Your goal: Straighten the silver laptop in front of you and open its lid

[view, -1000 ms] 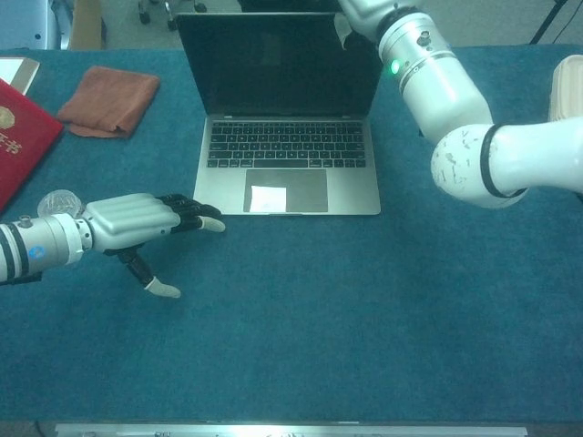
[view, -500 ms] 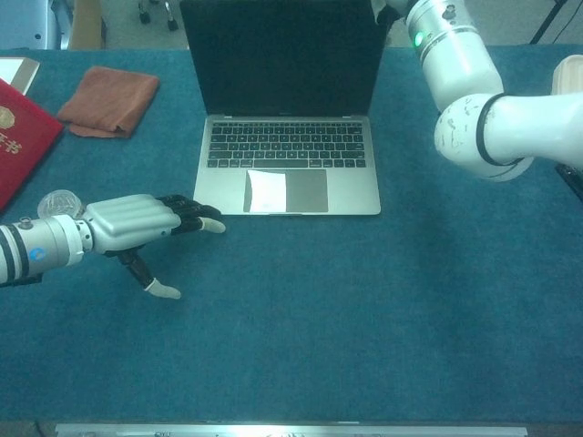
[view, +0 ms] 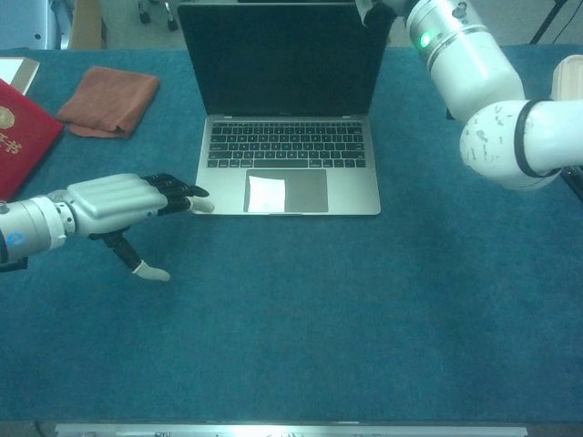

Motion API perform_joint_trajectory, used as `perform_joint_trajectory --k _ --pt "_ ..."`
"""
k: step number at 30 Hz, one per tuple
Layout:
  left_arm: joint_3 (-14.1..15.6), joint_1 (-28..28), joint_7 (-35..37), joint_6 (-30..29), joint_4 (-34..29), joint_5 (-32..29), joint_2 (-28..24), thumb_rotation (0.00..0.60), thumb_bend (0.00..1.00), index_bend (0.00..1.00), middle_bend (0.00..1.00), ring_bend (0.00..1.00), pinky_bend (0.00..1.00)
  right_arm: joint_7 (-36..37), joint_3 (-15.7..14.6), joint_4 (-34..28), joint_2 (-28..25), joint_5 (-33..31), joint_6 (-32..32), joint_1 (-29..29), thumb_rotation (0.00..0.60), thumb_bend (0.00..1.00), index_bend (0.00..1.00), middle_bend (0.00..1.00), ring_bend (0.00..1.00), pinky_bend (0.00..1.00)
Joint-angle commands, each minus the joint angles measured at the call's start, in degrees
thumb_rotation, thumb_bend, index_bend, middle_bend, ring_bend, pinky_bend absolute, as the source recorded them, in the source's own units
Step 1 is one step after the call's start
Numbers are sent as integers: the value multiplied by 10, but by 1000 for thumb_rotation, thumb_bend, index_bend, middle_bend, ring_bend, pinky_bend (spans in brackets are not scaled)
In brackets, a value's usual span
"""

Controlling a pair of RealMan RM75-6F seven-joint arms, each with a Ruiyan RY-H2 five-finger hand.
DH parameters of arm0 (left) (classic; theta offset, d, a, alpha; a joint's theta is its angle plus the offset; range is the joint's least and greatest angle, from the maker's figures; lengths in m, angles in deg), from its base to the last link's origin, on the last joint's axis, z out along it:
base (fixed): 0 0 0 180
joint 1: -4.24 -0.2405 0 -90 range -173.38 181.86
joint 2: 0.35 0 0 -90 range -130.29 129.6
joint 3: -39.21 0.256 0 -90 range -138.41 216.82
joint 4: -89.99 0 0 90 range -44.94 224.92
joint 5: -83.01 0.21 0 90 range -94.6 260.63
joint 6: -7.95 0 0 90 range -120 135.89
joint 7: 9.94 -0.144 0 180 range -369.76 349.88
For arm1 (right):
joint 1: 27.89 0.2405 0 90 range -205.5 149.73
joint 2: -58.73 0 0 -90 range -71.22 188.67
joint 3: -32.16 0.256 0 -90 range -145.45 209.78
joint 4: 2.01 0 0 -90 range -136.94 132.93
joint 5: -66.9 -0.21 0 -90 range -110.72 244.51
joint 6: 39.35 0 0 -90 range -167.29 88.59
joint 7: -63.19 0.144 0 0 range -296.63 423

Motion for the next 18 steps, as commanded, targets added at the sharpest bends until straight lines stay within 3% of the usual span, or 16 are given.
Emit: perform_joint_trajectory --k 1,6,10,11,18 --pt "-4 -12 -8 -22 -16 -9 -23 351 138 0 0 0 13 14 -15 -59 -37 22 -23 -26 600 533 0 53 0 45" --pt "-12 -40 5 -66 -30 -27 -58 364 138 0 0 0 13 18 -37 -143 -91 42 -56 -66 600 533 0 53 0 45" --pt "-17 -63 23 -102 -39 -33 -86 569 138 0 0 0 13 28 -60 -201 -134 71 -86 -102 600 533 0 53 0 45" --pt "-17 -69 26 -112 -40 -33 -93 595 138 0 0 0 13 32 -65 -214 -143 76 -93 -111 600 533 0 53 0 45" --pt "-24 -126 47 -190 -46 -53 -132 600 137 0 0 0 13 73 -118 -291 -212 132 -153 -194 600 534 0 53 0 45"
